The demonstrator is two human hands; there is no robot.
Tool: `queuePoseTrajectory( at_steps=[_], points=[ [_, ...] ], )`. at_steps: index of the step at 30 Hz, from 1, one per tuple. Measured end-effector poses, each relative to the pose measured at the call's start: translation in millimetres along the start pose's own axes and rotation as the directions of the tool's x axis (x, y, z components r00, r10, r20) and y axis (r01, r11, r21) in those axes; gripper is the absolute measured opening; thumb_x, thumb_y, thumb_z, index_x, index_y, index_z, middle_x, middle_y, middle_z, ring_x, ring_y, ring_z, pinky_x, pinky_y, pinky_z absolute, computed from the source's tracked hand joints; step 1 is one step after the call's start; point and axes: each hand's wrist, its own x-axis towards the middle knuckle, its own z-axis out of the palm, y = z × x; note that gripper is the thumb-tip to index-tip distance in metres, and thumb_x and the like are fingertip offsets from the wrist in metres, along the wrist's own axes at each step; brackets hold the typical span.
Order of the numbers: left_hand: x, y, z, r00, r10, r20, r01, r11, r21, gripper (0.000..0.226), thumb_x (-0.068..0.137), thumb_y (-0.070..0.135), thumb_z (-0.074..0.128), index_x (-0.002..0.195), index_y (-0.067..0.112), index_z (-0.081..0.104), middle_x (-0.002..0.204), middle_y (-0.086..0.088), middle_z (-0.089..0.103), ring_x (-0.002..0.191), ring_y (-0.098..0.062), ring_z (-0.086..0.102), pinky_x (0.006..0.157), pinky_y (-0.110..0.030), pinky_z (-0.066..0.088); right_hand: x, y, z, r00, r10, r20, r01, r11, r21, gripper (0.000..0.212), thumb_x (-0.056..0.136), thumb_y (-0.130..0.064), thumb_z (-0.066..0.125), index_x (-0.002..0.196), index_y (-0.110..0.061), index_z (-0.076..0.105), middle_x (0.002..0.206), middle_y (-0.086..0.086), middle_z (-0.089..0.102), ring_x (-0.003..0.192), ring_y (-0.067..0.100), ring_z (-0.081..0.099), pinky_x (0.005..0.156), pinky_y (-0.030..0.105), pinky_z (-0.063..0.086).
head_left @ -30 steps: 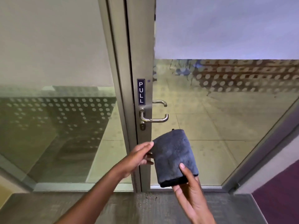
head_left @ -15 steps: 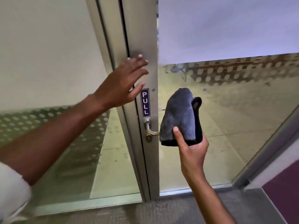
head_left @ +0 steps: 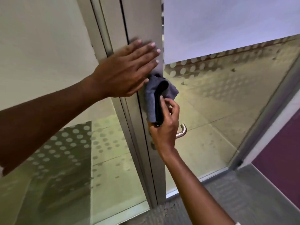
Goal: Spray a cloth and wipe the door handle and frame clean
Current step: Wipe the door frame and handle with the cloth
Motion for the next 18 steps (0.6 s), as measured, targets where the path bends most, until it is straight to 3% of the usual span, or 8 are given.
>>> queuePoseTrajectory(
  at_steps=[5,9,12,18],
  points=[
    [0.0,2.1,6.2,1.0,-0.004,0.003,0.004,1.0,0.02,0.061,0.107,0.037,0.013,0.153,0.0,0.029,0.163,-0.025,0.022,0.153,-0.039,0.018,0.126,-0.052,0.015,4.5,-2.2,12.3,1.0,0.014,0.012,-0.012,0.983,-0.183,0.048,0.078,-0.02,0.062,0.125,-0.01,0.061,0.121,0.013,0.057,0.106,0.028,0.051,0.086,0.028,0.046],
    [0.4,2.6,7.6,1.0,0.009,-0.005,-0.009,1.0,0.0,0.062,0.108,0.037,0.011,0.153,-0.002,0.027,0.163,-0.026,0.019,0.153,-0.04,0.016,0.126,-0.053,0.013,7.2,0.8,9.8,0.999,0.002,0.044,0.009,0.97,-0.243,0.044,0.079,-0.021,0.068,0.121,-0.006,0.062,0.115,0.015,0.062,0.101,0.029,0.056,0.077,0.032,0.052],
    [0.8,2.6,8.1,1.0,0.014,-0.024,-0.014,1.0,-0.006,0.062,0.108,0.038,0.013,0.153,-0.002,0.024,0.163,-0.026,0.017,0.153,-0.04,0.014,0.126,-0.053,0.012,2.2,4.1,5.9,0.996,0.013,0.089,0.015,0.953,-0.302,0.043,0.082,-0.03,0.061,0.115,-0.003,0.065,0.107,0.016,0.064,0.091,0.029,0.058,0.069,0.027,0.047],
    [3.5,2.4,5.9,0.999,0.01,-0.041,-0.01,1.0,-0.002,0.062,0.107,0.038,0.017,0.155,-0.001,0.023,0.165,-0.024,0.014,0.154,-0.038,0.012,0.127,-0.052,0.011,-25.4,21.5,-6.5,0.946,0.191,0.261,-0.095,0.935,-0.342,0.031,0.083,-0.024,0.073,0.108,-0.008,0.067,0.099,0.012,0.062,0.085,0.03,0.059,0.069,0.042,0.055]
  ],
)
